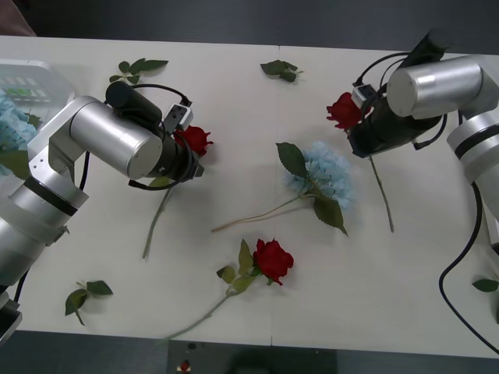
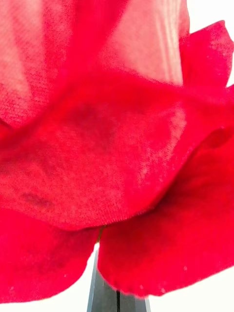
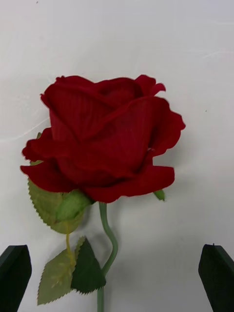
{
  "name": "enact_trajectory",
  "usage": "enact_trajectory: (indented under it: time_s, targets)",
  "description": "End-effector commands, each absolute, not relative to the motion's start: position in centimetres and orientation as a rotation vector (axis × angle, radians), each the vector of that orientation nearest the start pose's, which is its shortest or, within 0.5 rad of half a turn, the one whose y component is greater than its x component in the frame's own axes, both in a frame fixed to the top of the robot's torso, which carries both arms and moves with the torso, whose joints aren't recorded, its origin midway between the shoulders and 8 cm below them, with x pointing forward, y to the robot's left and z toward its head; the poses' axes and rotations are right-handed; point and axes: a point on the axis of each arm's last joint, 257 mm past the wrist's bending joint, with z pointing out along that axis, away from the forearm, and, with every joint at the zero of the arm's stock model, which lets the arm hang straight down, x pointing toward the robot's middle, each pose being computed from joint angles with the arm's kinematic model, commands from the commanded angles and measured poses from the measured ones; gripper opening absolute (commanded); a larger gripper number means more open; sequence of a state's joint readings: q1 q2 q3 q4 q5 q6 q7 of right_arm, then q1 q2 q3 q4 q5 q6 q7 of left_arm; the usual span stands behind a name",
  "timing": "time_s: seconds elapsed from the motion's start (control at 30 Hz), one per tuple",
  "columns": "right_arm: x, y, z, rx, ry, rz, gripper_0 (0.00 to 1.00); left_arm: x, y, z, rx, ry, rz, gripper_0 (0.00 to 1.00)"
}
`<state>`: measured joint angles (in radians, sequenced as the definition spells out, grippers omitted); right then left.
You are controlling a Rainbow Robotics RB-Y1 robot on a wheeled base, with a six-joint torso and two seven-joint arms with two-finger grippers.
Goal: Put the red flowers into the right box and the blue flowers into the left box
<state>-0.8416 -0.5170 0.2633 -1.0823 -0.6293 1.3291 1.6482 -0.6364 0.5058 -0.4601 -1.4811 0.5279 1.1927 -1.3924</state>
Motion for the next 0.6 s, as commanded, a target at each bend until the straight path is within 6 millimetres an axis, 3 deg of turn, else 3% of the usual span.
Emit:
enact_trajectory:
  time_s: [0.03,0.1,0.3,0.6]
  targets:
    - [60.8,-28.5,-18.1,-0.297,2.564,0.009,0.00,58.0,15.2,-25.3,0.498,2.381,-0.051,1.00]
    - [60.5,-29.9,-17.2,-0.248,2.572,0.025,0.00,58.2,15.1,-25.6,0.494,2.379,-0.055,1.00]
    - [59.4,-36.8,-14.0,-0.080,2.578,-0.004,0.00,58.6,15.5,-26.5,0.522,2.378,-0.011,1.00]
    - [55.9,-49.1,-10.8,0.153,2.547,-0.144,0.00,58.8,15.9,-27.9,0.556,2.384,0.037,1.00]
